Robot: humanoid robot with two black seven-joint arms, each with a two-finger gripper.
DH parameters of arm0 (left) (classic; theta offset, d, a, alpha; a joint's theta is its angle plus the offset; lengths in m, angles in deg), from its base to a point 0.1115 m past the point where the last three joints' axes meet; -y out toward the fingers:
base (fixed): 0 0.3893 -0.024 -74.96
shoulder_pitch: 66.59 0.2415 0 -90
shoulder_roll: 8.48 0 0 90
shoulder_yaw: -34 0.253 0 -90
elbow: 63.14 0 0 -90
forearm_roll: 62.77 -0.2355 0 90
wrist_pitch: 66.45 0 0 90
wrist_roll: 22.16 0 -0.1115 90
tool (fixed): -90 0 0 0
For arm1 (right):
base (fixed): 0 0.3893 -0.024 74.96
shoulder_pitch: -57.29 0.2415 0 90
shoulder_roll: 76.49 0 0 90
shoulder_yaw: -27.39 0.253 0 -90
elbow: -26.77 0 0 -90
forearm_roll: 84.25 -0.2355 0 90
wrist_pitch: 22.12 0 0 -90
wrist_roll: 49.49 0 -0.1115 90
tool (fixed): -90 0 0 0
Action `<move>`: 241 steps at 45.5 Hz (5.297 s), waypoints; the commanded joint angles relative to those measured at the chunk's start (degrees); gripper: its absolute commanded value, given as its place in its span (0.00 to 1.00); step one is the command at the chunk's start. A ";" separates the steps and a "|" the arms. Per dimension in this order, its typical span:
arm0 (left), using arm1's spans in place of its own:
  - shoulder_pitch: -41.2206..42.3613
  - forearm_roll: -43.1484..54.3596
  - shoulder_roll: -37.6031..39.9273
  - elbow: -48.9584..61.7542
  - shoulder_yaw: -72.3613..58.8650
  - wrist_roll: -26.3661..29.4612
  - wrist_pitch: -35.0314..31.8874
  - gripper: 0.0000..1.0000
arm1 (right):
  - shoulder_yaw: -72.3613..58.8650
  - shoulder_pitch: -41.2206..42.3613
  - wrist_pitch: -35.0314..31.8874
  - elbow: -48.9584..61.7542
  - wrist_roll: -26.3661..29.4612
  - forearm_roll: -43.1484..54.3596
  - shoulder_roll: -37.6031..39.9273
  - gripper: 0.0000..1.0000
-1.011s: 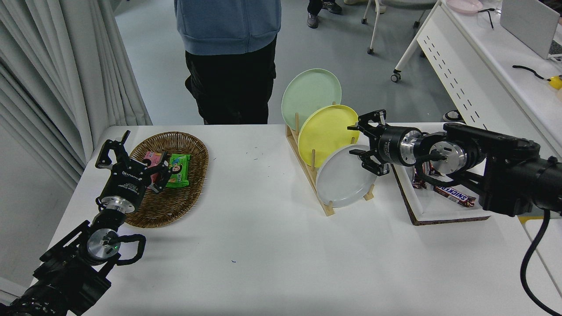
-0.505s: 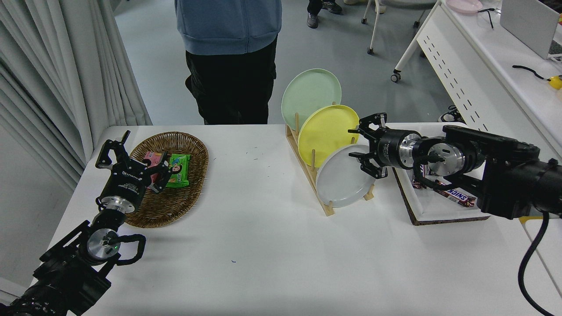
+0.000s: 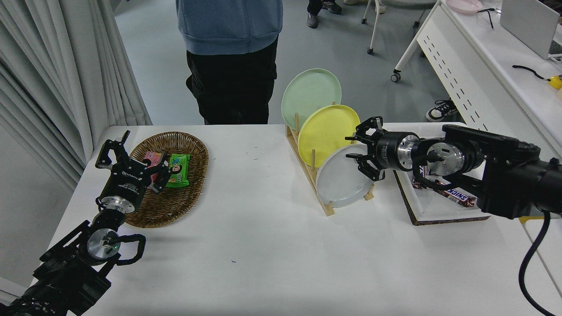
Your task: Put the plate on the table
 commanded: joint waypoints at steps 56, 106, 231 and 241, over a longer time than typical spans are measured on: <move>0.00 0.00 0.00 -0.02 0.05 0.01 0.00 1.00 | 1.98 -0.10 3.19 0.98 1.98 0.29 0.19 0.18; 0.00 0.00 0.00 -0.02 -0.03 0.01 0.00 1.00 | 6.54 2.00 2.40 0.54 7.17 0.29 1.25 0.00; 0.00 0.00 0.00 -0.02 0.05 0.01 0.00 1.00 | 43.11 -6.87 47.31 -15.11 22.46 -24.05 -4.72 0.00; 0.00 0.00 0.00 0.07 -0.03 0.01 0.00 1.00 | 43.81 -12.49 47.31 -10.89 22.37 -23.44 -8.24 0.00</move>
